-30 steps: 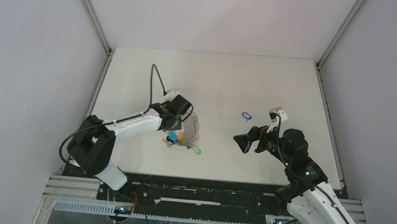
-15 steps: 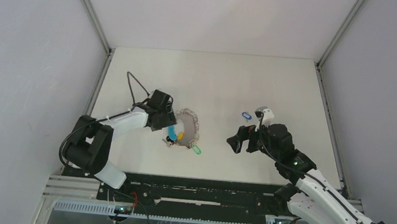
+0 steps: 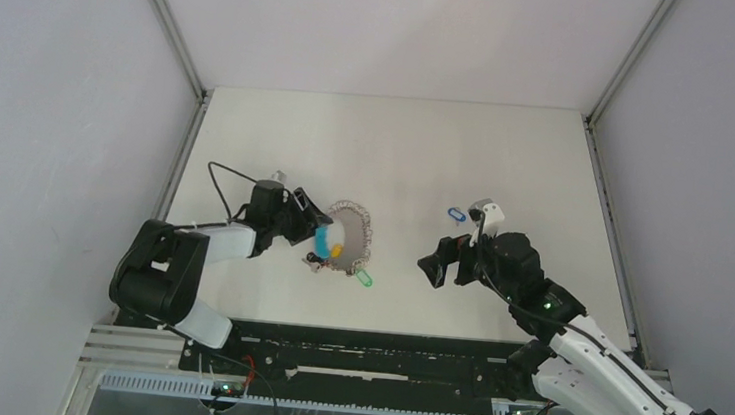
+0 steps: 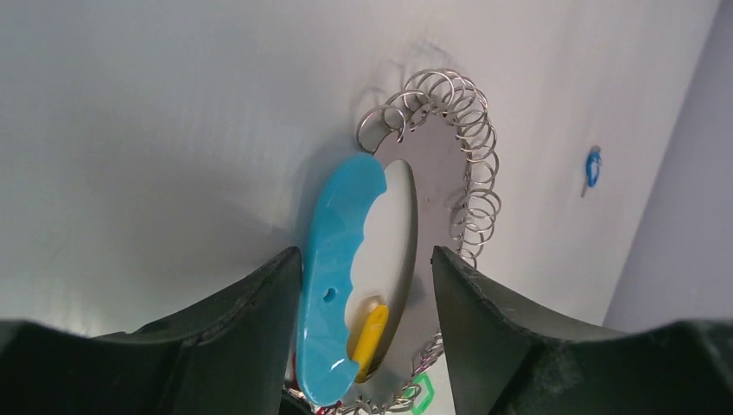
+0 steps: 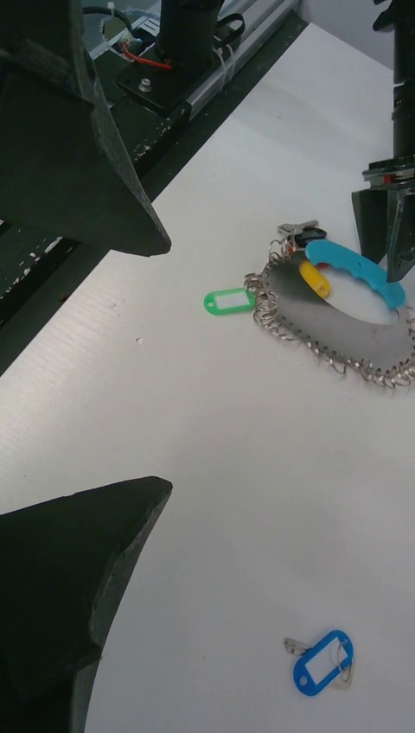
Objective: Put the keys on the keyring
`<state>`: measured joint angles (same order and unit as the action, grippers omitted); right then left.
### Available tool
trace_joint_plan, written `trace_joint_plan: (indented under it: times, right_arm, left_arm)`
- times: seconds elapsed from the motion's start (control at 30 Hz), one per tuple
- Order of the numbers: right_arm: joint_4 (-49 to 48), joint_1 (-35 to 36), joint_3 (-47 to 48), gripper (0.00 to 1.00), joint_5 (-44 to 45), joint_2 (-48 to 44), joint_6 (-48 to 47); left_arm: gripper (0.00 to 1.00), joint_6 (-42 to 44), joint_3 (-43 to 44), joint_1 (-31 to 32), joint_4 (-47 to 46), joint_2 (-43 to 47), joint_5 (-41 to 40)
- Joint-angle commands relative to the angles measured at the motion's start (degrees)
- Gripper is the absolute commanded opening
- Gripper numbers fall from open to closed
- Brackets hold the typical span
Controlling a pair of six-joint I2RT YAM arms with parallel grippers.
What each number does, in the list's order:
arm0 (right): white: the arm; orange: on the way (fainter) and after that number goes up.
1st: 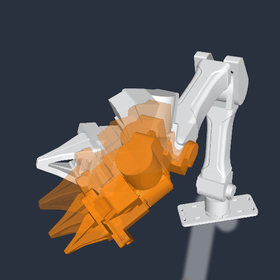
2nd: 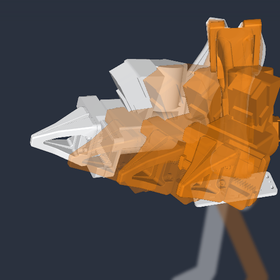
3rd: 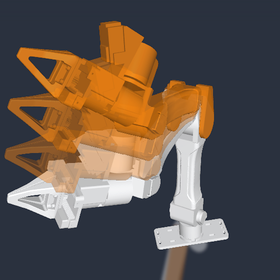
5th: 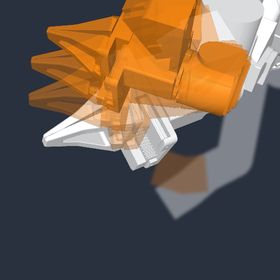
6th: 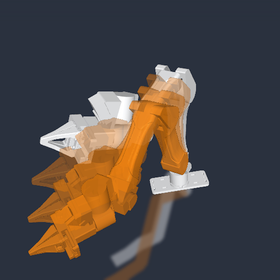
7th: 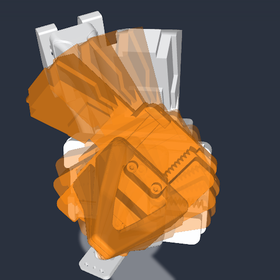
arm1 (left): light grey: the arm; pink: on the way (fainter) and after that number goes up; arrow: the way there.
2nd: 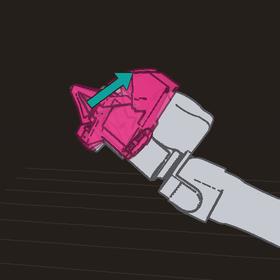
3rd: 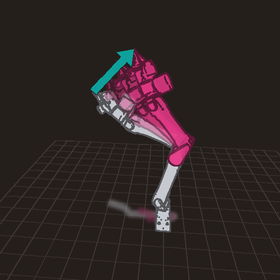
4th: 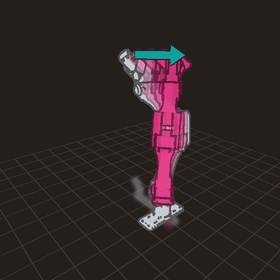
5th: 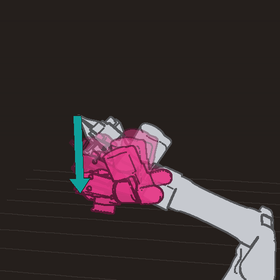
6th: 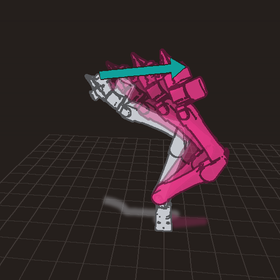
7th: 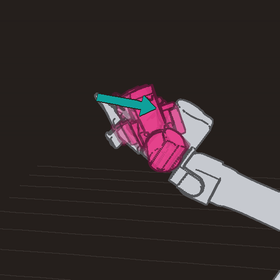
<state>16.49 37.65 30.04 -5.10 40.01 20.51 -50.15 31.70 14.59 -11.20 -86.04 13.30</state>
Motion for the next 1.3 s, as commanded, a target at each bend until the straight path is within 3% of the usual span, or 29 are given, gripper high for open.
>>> trace_joint_plan:
  times: [0.0,0.23,0.5,0.9,1.27]
  right_arm:
    - [-1.5,1.0,0.5,1.0,0.9,-1.4,-0.9]
    - [-2.1,1.9,0.6,1.0,1.2,-0.9,-1.1]
    - [-2.6,3.4,0.9,1.0,2.1,-0.2,-1.0]
    - [-2.4,4.9,0.9,1.0,3.4,0.1,-1.2]
    - [-4.1,5.8,0.9,1.0,3.9,3.2,-1.3]
  left_arm:
    - [0.63,-2.5,-5.5,-0.6,-5.2,-3.7,5.9]
    - [0.56,-5.2,-11.0,-0.8,-17.8,-1.6,12.7]
    - [0.55,-8.7,-13.0,1.7,-31.6,-1.7,18.6]
    - [0.5,-24.5,-14.8,5.8,-67.9,-19.5,18.2]
    - [0.47,-21.8,-11.9,9.3,-67.9,-26.8,16.2]
